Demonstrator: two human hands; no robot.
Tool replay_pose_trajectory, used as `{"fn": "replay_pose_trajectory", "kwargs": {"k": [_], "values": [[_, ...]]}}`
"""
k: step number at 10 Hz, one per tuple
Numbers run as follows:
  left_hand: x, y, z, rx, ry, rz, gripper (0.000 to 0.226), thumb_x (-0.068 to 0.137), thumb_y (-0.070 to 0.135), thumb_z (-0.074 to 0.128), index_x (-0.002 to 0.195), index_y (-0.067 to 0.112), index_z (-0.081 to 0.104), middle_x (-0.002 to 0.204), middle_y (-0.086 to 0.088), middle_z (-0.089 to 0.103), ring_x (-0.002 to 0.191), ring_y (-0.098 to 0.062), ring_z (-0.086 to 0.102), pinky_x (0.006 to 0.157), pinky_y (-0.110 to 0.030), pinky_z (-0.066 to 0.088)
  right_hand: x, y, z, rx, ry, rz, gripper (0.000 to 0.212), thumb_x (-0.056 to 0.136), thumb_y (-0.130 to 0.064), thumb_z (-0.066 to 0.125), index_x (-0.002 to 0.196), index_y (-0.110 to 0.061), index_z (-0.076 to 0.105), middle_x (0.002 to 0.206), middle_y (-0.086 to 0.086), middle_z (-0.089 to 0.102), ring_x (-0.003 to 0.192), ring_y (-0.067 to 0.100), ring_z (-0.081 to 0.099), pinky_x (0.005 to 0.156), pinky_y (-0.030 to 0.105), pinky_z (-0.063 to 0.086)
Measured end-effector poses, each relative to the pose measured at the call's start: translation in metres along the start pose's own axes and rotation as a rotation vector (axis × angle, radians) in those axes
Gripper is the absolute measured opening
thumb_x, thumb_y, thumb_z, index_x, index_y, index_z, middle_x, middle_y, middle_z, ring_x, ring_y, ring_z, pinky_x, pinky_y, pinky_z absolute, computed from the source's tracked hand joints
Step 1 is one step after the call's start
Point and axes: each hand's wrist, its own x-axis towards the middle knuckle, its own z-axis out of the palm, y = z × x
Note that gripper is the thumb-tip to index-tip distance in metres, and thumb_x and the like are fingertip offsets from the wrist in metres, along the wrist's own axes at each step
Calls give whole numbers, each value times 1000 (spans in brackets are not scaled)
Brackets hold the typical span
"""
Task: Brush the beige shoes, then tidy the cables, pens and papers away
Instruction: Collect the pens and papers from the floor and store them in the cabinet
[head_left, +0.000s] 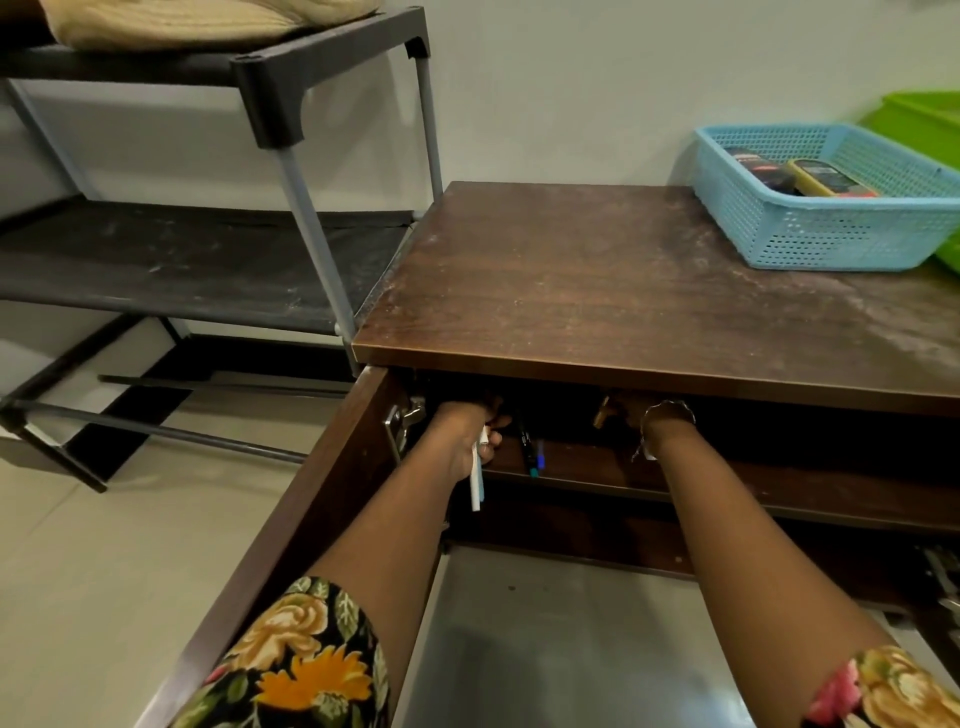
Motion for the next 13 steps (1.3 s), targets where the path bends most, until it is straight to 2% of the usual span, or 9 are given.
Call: {"fn": "replay_pose_trajectory", "kwargs": {"k": [1,3,5,7,8,9,10,12,13], "values": [[3,0,1,-21,12,14,30,99,7,31,75,13,49,64,-2,38,48,-10,30,28,-8,17,-3,0,6,-160,89,86,41,100,-12,32,139,3,32,148,18,30,133,29,35,106,23,31],[6,0,3,-121,-12,-29,31,99,9,32,73,12,49,59,-2,30,23,-5,32,29,-6,17,-13,0,16,-313,72,14,41,98,-12,38,134,7,38,141,16,41,130,32,39,53,6,41],[10,-2,0,-158,9,-41,32,98,7,31,67,10,41,60,-3,33,21,-5,34,30,-5,20,-5,-4,17,-9,9,168,37,99,-7,34,134,6,39,141,17,43,128,32,43,103,32,36],[11,-6,-1,-153,28,-34,34,95,0,28,64,9,37,59,-3,32,25,-6,31,29,-6,18,-10,-13,22,199,30,162,24,98,-4,36,79,-6,50,101,15,51,68,18,44,63,28,44],[13,-8,-3,-155,32,-31,34,95,1,29,63,10,36,59,-2,31,22,-4,24,30,-6,13,-18,-17,26,72,144,224,30,98,-4,34,125,6,44,135,22,43,114,26,48,88,21,42],[14,-10,-4,-180,26,-24,32,97,7,33,66,12,39,59,-1,30,22,-3,22,31,-7,13,-27,-16,29,-146,93,127,41,100,-10,33,138,4,31,147,18,33,136,29,33,73,3,42],[17,-11,-3,-174,29,-32,30,98,10,36,69,13,42,60,0,31,28,-4,24,30,-8,14,-24,-11,27,-503,45,-3,48,98,-16,42,140,1,27,150,15,29,139,26,27,104,19,27],[14,-6,0,-190,34,-27,24,92,13,42,68,14,40,63,0,29,46,-9,22,30,-8,15,-26,-12,17,-356,99,-7,46,98,-10,39,142,-2,26,147,16,33,136,27,32,101,20,29],[11,-1,0,-218,32,5,26,92,16,38,67,16,40,64,0,30,50,-11,20,31,-7,15,-18,-13,7,114,26,149,41,100,-7,30,141,-2,28,147,16,32,135,27,34,108,28,25]]}}
